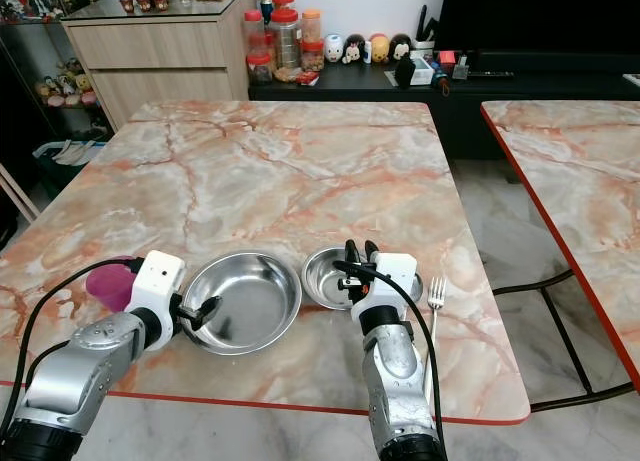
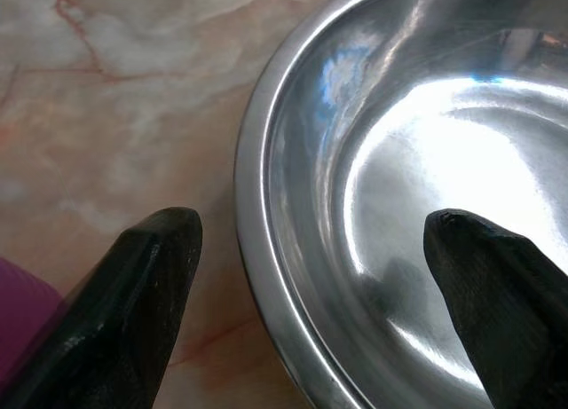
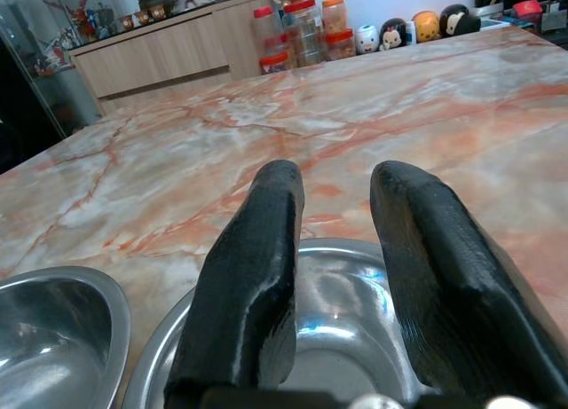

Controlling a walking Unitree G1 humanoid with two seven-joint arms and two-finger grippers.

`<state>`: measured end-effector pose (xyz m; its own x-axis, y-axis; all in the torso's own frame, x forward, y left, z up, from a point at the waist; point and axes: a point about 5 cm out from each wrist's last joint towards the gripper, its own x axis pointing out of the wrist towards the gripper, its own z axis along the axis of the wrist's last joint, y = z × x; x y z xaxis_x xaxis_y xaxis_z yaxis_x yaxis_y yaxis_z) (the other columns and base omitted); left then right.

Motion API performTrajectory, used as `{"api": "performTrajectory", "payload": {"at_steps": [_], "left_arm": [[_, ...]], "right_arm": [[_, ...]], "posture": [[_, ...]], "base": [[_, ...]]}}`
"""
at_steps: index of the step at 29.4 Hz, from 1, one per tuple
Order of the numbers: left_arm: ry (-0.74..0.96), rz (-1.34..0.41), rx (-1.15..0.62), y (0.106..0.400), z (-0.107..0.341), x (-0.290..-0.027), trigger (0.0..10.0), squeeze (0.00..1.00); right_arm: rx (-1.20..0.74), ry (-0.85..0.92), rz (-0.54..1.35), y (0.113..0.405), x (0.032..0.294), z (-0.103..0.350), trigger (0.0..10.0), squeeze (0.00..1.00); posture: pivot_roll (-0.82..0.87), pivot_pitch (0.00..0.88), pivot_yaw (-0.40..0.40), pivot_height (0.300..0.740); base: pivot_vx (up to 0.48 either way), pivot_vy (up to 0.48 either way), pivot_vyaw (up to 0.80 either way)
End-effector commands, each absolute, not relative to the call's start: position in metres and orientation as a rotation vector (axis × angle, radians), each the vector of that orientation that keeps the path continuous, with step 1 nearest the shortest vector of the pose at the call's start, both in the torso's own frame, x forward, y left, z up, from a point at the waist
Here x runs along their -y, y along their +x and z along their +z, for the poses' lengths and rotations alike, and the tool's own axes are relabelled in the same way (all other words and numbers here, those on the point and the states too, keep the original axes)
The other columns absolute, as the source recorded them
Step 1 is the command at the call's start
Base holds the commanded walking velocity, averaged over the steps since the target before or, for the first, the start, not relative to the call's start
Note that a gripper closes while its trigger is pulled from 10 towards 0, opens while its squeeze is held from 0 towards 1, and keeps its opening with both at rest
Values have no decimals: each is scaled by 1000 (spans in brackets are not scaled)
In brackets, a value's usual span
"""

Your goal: Setting the table

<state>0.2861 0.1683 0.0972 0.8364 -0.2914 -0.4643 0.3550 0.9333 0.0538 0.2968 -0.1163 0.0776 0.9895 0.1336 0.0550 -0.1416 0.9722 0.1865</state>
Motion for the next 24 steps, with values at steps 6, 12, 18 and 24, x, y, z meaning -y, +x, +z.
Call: {"api": "performTrajectory", "payload": {"at_steps": [6,12,18,24], "left_arm": [[161,-353,-505,286,94,-169,9686,0],[169,-374,-512,286,94,-168,0,0],[174,-384,-516,287,94,-166,0,0],[179,-395,-522,287,93,-165,0,0]], "right_arm": [[35,192,138,296,115,77,10000,0],[35,195,138,297,113,77,10000,0],[36,195,136,297,114,77,10000,0],[38,195,134,298,114,77,10000,0]], "posture": [[10,0,50,740],[10,0,55,740],[8,0,57,740],[8,0,60,740]], "base": [[0,0,0],[0,0,0],[0,0,0],[0,0,0]]}}
